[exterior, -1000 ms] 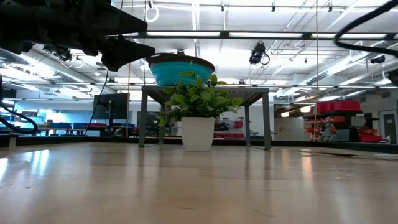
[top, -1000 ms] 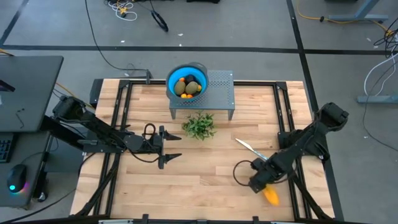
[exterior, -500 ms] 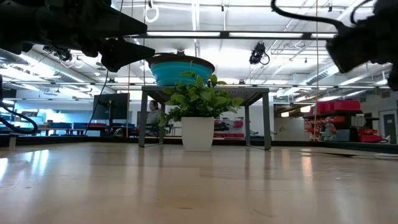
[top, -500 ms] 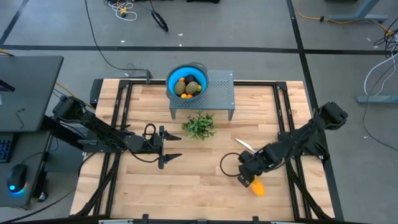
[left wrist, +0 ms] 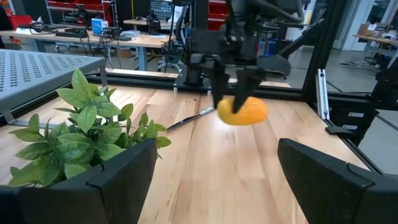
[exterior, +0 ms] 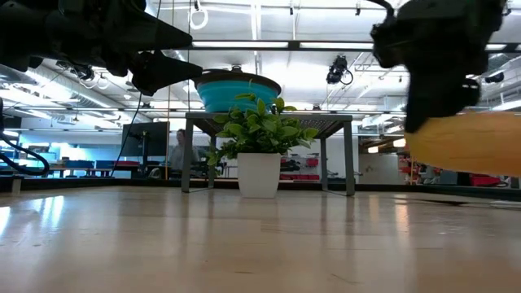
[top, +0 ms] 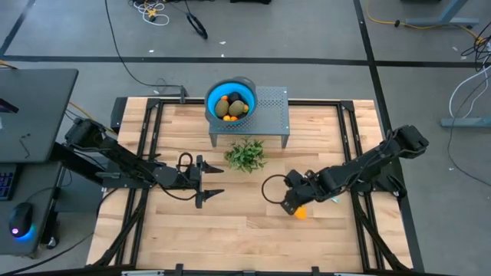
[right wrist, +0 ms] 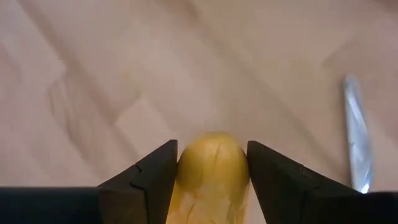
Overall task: Pick & Place Fruit
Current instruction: Put the yellow mango into the blue strainer bowl on the shelf, then put the blue knife on the shelf
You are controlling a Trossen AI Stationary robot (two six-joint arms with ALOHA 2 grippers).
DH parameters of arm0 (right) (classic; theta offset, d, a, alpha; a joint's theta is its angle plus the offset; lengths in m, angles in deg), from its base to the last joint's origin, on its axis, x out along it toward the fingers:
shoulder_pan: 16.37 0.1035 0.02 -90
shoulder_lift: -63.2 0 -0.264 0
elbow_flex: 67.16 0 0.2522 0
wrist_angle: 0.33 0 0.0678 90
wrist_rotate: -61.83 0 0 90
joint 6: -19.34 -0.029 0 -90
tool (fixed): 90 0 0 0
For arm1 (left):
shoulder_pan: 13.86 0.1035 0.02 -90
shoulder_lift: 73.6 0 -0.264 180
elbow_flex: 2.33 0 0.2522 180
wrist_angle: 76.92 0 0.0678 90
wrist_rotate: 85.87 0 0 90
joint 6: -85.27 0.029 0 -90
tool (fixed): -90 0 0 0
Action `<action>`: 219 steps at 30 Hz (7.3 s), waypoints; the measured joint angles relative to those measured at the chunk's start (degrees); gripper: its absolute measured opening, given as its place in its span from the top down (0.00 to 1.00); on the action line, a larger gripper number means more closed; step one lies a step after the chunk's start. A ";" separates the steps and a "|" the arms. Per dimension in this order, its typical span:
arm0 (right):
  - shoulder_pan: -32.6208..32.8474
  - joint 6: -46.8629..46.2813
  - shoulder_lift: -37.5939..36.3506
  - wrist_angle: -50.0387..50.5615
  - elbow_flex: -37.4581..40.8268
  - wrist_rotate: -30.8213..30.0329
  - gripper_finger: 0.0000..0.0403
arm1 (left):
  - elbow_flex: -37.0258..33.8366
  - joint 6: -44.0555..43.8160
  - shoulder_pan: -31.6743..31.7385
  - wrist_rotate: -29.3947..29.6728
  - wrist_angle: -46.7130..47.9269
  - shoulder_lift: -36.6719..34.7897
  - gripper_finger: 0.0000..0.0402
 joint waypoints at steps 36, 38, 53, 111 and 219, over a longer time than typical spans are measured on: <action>-2.61 7.21 -0.04 -11.71 6.77 -1.45 0.38 | 0.00 -0.20 0.00 0.00 0.22 0.00 0.15; -2.61 7.18 -0.04 -11.76 6.78 -0.83 0.36 | 0.00 -0.17 0.02 0.00 0.32 0.00 0.15; -2.43 6.91 -0.02 -11.95 6.77 8.56 0.34 | 0.00 -0.20 0.02 -0.02 0.42 0.00 0.15; 2.62 26.78 0.02 -20.00 17.35 -6.58 0.17 | 0.00 -0.48 0.02 0.48 1.44 0.00 0.15; -38.20 93.55 21.01 -64.62 -24.59 -14.67 0.22 | 0.00 3.32 -2.58 23.71 18.39 0.00 0.15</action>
